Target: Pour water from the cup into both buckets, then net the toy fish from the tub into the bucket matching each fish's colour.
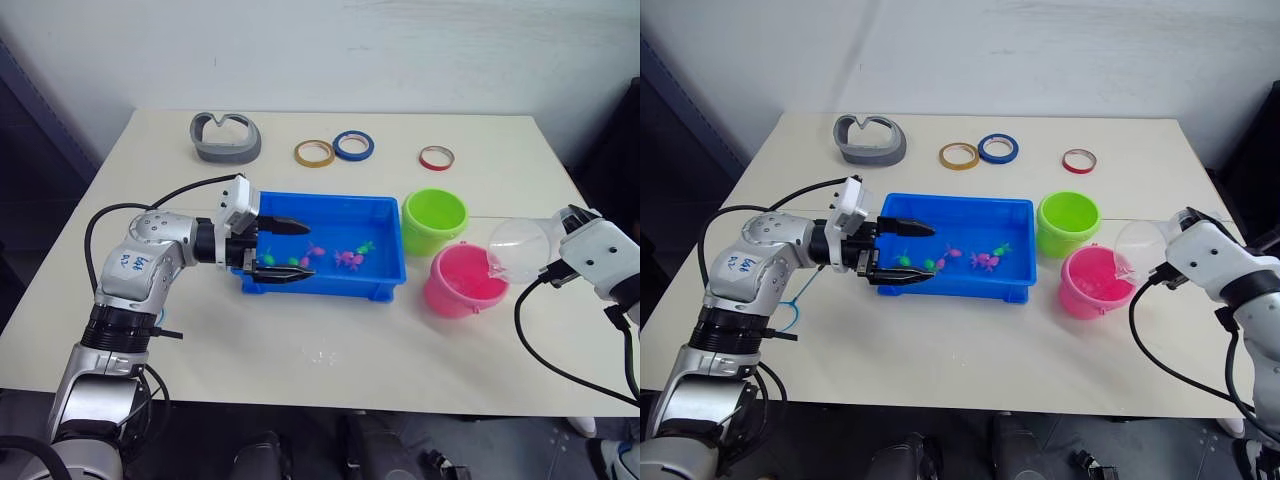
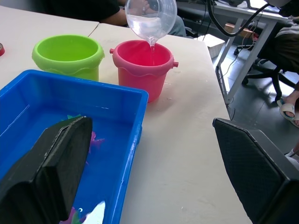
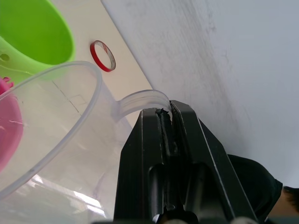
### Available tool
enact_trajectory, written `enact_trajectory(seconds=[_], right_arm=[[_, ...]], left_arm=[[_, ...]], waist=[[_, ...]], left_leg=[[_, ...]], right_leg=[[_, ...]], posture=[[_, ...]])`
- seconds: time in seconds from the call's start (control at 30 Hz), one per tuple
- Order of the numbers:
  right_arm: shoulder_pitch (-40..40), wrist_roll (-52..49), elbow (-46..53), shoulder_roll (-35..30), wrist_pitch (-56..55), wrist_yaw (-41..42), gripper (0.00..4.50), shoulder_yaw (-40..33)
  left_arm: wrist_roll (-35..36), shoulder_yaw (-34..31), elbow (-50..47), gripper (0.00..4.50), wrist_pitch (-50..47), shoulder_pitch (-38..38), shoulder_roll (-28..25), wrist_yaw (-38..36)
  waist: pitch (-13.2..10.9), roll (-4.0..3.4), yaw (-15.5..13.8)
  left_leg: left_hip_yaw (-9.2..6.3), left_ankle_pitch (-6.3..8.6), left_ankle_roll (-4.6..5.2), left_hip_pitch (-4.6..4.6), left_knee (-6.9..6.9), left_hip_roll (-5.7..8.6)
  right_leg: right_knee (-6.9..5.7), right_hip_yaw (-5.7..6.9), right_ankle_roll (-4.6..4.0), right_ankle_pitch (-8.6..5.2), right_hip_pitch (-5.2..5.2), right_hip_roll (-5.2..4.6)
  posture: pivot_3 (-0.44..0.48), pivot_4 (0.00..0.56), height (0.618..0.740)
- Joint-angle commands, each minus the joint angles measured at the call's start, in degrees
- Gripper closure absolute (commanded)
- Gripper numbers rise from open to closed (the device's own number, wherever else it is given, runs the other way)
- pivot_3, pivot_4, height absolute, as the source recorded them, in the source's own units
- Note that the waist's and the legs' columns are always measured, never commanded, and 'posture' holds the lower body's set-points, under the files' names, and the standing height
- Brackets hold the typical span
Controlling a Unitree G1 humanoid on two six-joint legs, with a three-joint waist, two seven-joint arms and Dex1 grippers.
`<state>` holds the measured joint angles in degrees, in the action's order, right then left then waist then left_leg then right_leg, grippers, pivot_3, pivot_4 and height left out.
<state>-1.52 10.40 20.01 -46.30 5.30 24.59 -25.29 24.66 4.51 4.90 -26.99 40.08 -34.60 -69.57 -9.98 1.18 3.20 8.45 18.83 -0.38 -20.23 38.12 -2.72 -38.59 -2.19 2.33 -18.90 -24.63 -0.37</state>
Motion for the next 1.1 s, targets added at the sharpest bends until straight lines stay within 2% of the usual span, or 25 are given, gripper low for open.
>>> enact_trajectory(seconds=[0.03,0.37,0.53,0.8,1.1], right_arm=[[1.3,-0.8,0.9,-0.4,0.3,-0.1,4.43,-1.6],[7.6,-13.9,0.1,3.8,15.9,1.6,4.43,-4.8],[10.7,-16.9,-0.8,4.2,19.8,0.1,4.43,-5.5],[21.7,-14.0,-9.6,4.4,15.6,-4.2,4.43,2.1],[32.5,-10.6,-22.6,7.0,7.7,-7.8,4.43,10.0]], left_arm=[[0.3,-0.4,-2.1,0.0,0.3,0.2,-0.2,0.0],[0.3,-0.7,-2.5,0.0,0.2,-0.1,-0.4,0.4],[0.3,-0.9,-2.6,0.0,0.4,-0.2,-0.5,0.9],[-0.1,-3.7,-0.3,0.0,0.8,1.1,-0.5,5.6],[-0.3,-6.6,-2.6,0.0,0.5,-1.3,-1.4,10.9]], waist=[[0.0,0.0,0.0],[0.0,0.0,0.0],[0.0,0.0,0.1],[0.0,0.0,0.4],[0.0,-0.02,0.3]], left_leg=[[0.0,0.0,0.0,0.0,0.01,0.0],[0.01,0.0,0.0,0.01,0.06,0.0],[0.0,0.0,0.0,0.01,0.06,-0.01],[0.02,0.0,0.0,0.02,0.08,-0.01],[0.03,-0.01,0.02,-0.01,0.07,-0.01]], right_leg=[[0.0,0.0,0.0,0.0,0.0,0.0],[-0.07,-0.01,0.0,0.0,0.01,-0.01],[-0.08,0.0,0.0,0.0,0.0,-0.01],[-0.11,-0.02,0.0,0.0,-0.01,0.0],[-0.1,-0.01,-0.01,-0.01,-0.05,-0.03]], posture=[[0.0,0.15,0.738],[0.0,0.15,0.738],[0.0,0.15,0.738],[0.0,0.15,0.738],[0.0,0.15,0.738]])
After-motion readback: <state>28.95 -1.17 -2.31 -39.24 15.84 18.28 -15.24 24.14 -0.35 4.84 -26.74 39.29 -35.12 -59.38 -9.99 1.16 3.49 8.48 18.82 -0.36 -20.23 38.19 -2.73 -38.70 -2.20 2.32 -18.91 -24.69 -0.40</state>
